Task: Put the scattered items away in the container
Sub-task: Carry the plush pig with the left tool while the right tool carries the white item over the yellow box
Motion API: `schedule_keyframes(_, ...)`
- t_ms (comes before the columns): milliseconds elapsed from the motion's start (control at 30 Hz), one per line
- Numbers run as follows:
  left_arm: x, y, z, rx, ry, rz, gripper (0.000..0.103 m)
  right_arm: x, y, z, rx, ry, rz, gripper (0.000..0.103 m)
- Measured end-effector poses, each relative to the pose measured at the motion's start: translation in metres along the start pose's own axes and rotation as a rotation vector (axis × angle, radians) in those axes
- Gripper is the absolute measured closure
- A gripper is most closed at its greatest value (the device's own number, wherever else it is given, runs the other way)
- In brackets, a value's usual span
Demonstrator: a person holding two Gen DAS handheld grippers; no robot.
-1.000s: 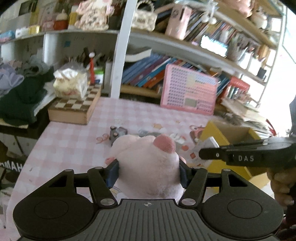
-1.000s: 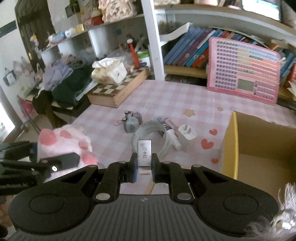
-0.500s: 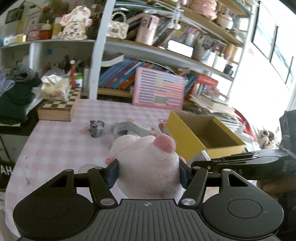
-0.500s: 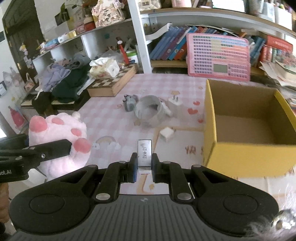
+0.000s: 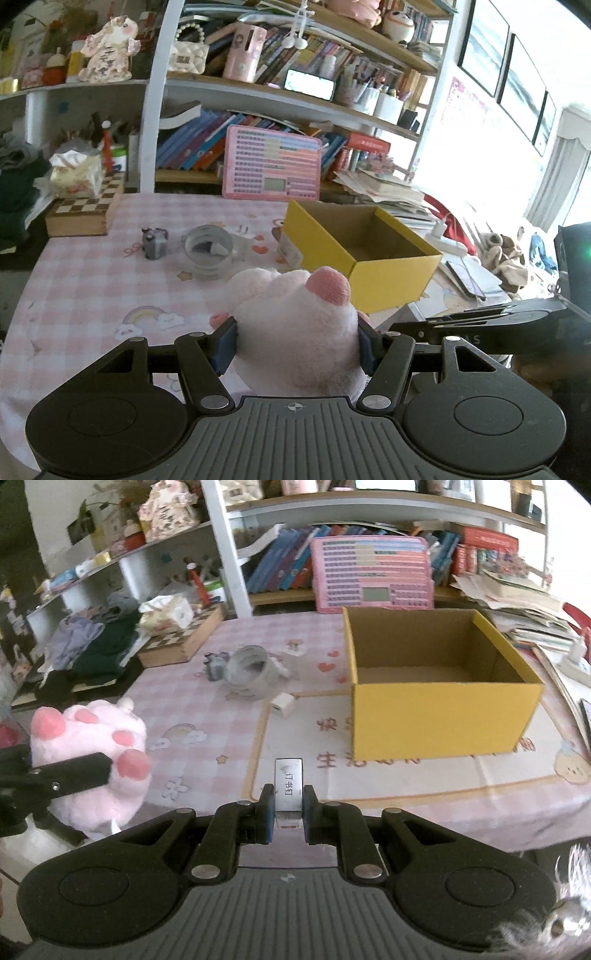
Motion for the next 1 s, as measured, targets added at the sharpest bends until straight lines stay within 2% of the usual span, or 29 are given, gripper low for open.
schedule_keyframes(300,0.015,0.003,0.004,0.008,0.027,-0.044,0.040,0.012,-0.011,-0.003,0.011,0.018,-0.036,0.090)
schedule_keyframes(733,0.042,0.036,0.017,-0.007,0.057,-0.099,0.040,0.052,-0.010,0.003,0.006,0.059,-0.082,0.090)
schedule_keyframes(1000,0.060,0.065,0.045,0.022,0.117,-0.128,0.040,0.091,-0.011,0.027,0.057,0.093,-0.132,0.090)
Point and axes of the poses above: each gripper's, at about its wrist camera, not at the fingertips, and y roughly the way its jaws point, x to its right, z to its top, the point moved 6 cm from there along y, roughly the way its jaws point
